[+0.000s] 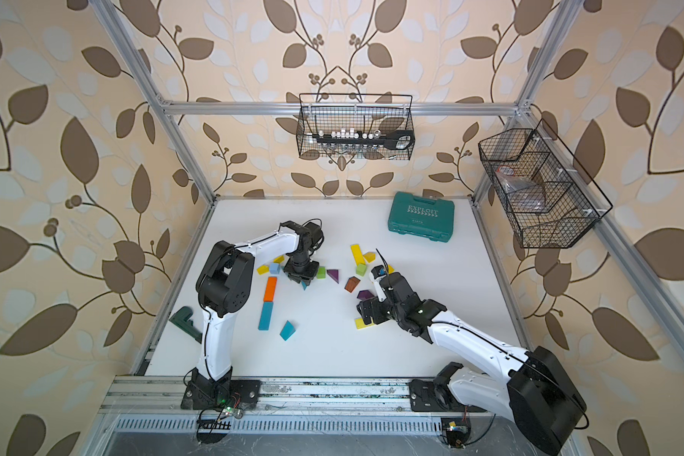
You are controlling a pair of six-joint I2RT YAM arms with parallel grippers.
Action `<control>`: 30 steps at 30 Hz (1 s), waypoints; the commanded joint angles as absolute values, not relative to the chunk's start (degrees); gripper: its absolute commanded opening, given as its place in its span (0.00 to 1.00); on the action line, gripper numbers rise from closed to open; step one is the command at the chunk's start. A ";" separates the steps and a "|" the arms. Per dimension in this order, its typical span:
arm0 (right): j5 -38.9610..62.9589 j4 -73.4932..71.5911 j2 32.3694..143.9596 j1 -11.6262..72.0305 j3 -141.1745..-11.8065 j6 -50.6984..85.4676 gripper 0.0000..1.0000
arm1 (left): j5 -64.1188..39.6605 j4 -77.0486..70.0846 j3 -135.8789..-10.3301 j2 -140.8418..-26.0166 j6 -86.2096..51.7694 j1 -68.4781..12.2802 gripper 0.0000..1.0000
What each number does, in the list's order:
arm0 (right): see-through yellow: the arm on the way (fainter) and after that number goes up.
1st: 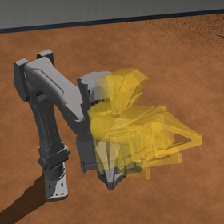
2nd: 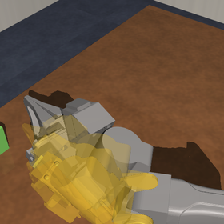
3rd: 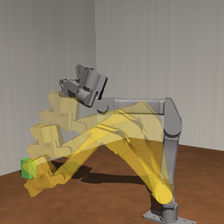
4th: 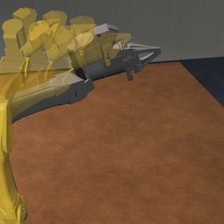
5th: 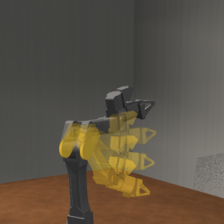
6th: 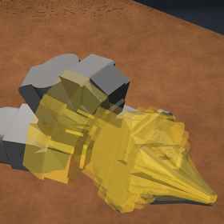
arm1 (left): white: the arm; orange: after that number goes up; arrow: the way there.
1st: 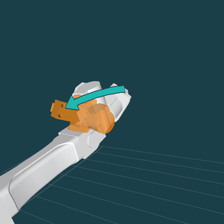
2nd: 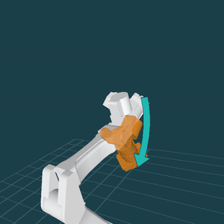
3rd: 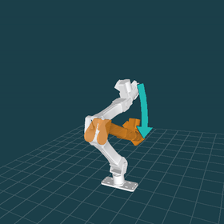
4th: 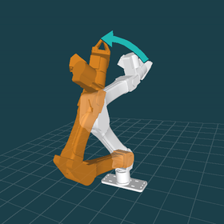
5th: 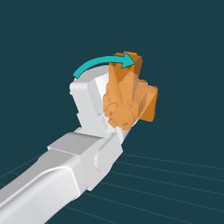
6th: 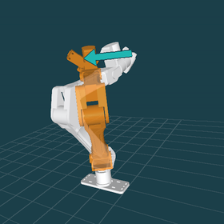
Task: Assemble a small pinwheel with building blocks
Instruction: Assemble the building block at the center of the board.
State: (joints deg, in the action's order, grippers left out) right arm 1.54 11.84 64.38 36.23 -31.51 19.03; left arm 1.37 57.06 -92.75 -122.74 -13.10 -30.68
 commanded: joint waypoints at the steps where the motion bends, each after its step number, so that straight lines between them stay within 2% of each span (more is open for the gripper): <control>1: 2.12 10.84 64.88 36.05 -31.03 18.90 0.95 | 1.30 58.19 -94.66 -123.21 -10.60 -29.92 0.30; 14: 2.14 11.17 64.71 35.93 -31.03 19.16 0.96 | -6.07 57.45 -93.38 -121.84 1.93 -28.88 0.26; 19: 2.80 10.90 64.87 35.92 -30.98 19.26 0.95 | -4.89 57.63 -94.04 -122.05 6.32 -28.21 0.21; 30: 2.11 11.07 63.82 35.82 -30.16 19.15 0.96 | -3.20 60.23 -97.20 -125.89 12.03 -28.00 0.20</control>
State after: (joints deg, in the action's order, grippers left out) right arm 1.96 11.33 64.53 36.18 -31.24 19.05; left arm -3.27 58.57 -95.83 -124.55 8.99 -28.45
